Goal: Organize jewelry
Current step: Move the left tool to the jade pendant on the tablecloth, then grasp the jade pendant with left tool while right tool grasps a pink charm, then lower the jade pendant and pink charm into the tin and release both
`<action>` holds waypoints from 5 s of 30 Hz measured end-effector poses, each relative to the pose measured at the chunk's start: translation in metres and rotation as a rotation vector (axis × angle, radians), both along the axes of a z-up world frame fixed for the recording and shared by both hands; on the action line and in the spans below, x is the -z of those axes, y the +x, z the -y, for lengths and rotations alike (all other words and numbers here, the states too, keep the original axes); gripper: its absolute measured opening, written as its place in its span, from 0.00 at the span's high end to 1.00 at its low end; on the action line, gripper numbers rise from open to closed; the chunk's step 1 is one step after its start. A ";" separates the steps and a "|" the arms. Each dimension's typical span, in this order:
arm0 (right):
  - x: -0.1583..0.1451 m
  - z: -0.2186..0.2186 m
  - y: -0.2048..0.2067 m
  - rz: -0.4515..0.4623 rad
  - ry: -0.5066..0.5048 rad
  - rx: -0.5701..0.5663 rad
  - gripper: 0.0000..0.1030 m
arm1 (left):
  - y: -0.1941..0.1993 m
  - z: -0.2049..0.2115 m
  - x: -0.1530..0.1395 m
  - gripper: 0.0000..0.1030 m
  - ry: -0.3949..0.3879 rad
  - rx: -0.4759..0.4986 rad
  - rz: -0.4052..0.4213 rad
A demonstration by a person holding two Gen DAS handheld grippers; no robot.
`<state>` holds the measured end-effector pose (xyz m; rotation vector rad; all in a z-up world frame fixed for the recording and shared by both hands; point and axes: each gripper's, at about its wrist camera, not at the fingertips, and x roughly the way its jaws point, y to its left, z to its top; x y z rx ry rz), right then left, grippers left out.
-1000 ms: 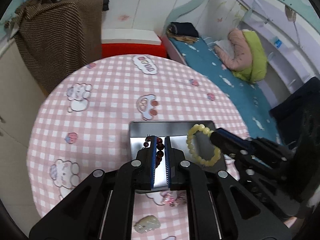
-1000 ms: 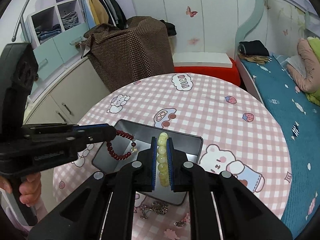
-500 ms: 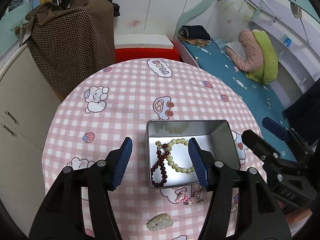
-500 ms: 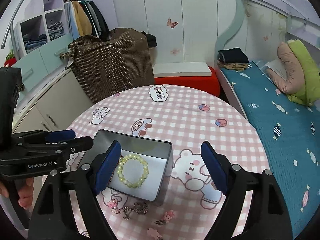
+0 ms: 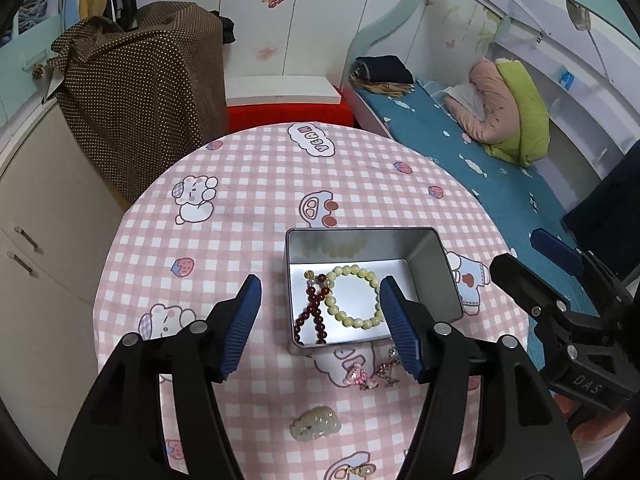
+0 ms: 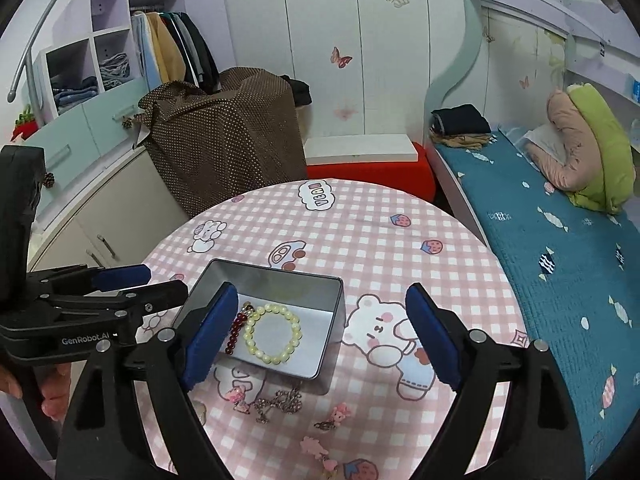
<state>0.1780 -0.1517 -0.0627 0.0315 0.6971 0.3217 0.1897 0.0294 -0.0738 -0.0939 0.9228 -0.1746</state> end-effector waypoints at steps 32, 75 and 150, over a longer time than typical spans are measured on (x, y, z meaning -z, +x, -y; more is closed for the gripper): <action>0.033 -0.008 -0.056 -0.109 -0.096 0.051 0.07 | -0.066 -0.028 0.054 0.17 0.038 -0.048 -0.104; 0.104 0.002 -0.061 -0.243 -0.156 0.040 0.07 | -0.085 0.007 0.109 0.60 0.095 0.130 -0.047; 0.024 -0.029 -0.022 0.031 -0.077 -0.092 0.88 | -0.034 0.003 0.010 0.60 0.004 0.079 0.130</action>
